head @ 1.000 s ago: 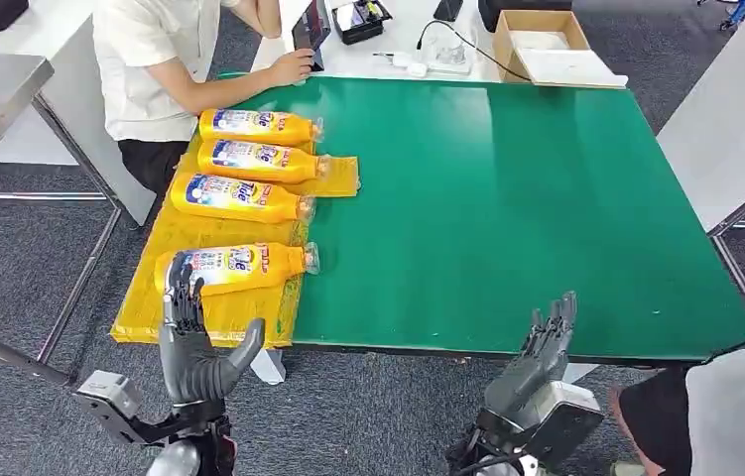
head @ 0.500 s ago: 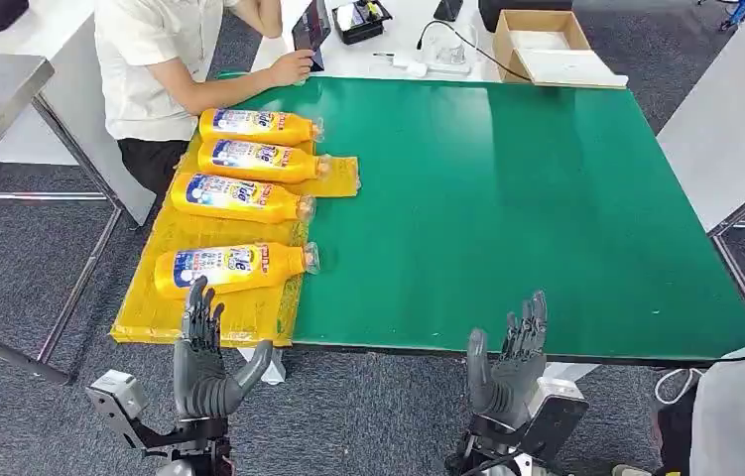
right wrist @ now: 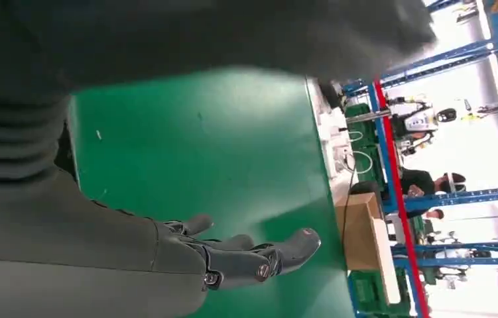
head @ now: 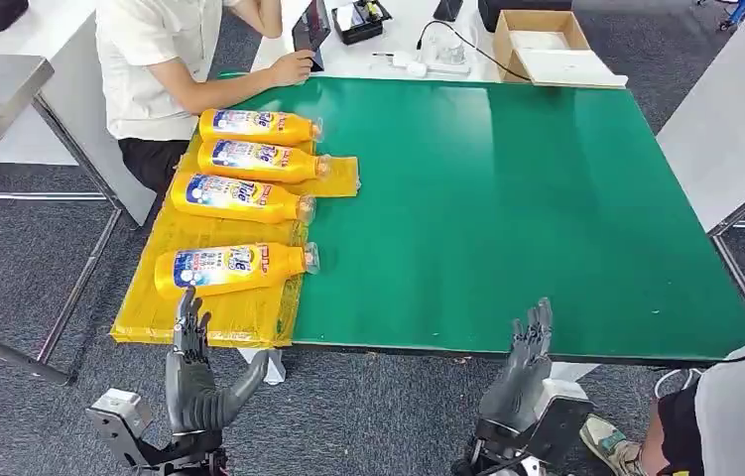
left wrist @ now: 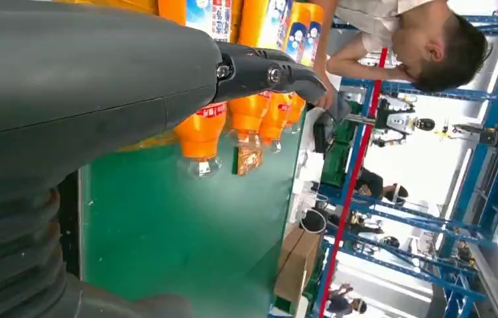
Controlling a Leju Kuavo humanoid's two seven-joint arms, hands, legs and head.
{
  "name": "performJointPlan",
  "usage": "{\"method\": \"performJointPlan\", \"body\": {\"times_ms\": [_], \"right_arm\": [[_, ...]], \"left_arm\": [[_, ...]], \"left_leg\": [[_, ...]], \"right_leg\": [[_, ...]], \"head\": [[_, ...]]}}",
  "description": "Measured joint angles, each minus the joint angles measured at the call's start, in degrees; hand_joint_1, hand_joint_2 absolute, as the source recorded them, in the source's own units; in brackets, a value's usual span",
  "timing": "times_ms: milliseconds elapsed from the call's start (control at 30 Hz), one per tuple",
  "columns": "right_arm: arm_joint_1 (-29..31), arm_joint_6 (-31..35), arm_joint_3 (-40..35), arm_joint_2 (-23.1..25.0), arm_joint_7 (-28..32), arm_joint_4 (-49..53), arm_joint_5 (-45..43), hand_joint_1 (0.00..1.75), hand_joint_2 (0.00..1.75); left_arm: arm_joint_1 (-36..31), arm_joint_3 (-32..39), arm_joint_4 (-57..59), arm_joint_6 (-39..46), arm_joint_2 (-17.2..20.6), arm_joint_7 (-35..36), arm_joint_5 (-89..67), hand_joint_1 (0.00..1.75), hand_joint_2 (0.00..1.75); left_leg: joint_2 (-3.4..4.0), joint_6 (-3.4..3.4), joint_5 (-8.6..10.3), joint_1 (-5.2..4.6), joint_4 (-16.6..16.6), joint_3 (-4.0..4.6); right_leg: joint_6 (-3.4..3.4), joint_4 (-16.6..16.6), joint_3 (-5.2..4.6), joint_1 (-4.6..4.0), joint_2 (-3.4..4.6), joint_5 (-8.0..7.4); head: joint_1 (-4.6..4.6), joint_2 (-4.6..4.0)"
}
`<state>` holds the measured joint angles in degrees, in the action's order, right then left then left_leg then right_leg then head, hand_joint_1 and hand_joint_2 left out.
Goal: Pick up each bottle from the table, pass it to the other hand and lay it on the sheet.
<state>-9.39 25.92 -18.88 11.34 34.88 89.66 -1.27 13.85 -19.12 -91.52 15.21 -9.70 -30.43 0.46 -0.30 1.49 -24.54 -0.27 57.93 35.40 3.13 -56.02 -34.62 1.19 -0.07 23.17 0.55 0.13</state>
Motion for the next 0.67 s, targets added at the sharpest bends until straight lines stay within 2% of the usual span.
{"method": "performJointPlan", "body": {"times_ms": [33,200,233,433,467,567,667], "right_arm": [[-0.10,0.00,0.07,0.00,-0.02,0.13,0.00,0.00,0.00],[-0.70,-0.74,0.39,0.00,1.84,1.03,2.14,0.00,0.00],[-0.81,-1.07,0.44,0.00,1.99,1.07,2.23,0.00,0.00],[-1.06,-1.25,0.52,0.00,2.16,1.05,2.34,0.00,0.00],[-1.09,-1.27,0.54,0.00,2.21,1.01,2.34,0.00,1.75],[-1.51,-2.97,0.48,0.02,3.32,0.28,1.09,0.00,1.75],[-1.41,2.80,-1.46,-0.02,3.67,0.00,8.81,0.00,1.75]], "left_arm": [[0.00,0.00,0.00,0.00,0.00,0.00,-0.02,0.00,0.00],[0.05,0.07,0.00,-0.48,-0.20,-0.63,0.63,0.00,0.00],[0.13,0.07,0.00,-0.65,-0.28,-0.70,0.70,0.00,1.75],[0.31,0.09,0.00,-1.14,-0.33,-0.68,0.88,0.00,1.75],[0.33,0.09,0.00,-1.20,-0.33,-0.66,0.87,0.00,0.00],[0.86,0.09,0.37,-1.49,-0.33,-0.20,0.33,0.00,0.00],[0.03,-0.37,0.74,2.29,-0.31,0.22,-1.16,0.00,0.00]], "left_leg": [[0.00,0.00,0.00,0.00,0.00,0.00],[0.00,0.00,0.00,0.00,0.00,0.00],[0.00,0.00,0.00,0.00,0.00,0.00],[0.00,0.00,-0.01,0.00,0.00,0.01],[0.00,0.00,-0.01,0.00,0.00,0.01],[-0.01,0.00,-0.01,0.00,0.00,0.01],[0.00,0.00,-0.01,0.00,0.00,0.00]], "right_leg": [[0.00,0.00,0.00,0.00,0.00,0.00],[0.00,-0.01,0.01,0.00,0.00,0.00],[0.00,-0.01,0.00,0.00,0.00,0.00],[0.00,0.00,0.00,0.00,0.00,0.00],[0.00,0.00,0.00,0.00,0.00,0.00],[0.00,0.00,-0.01,0.00,0.00,0.01],[0.00,0.00,0.01,0.00,0.00,0.00]], "head": [[-0.02,0.00],[-0.02,0.00],[0.00,0.00],[0.00,0.00],[0.00,0.00],[-0.02,0.00],[0.00,0.00]]}}
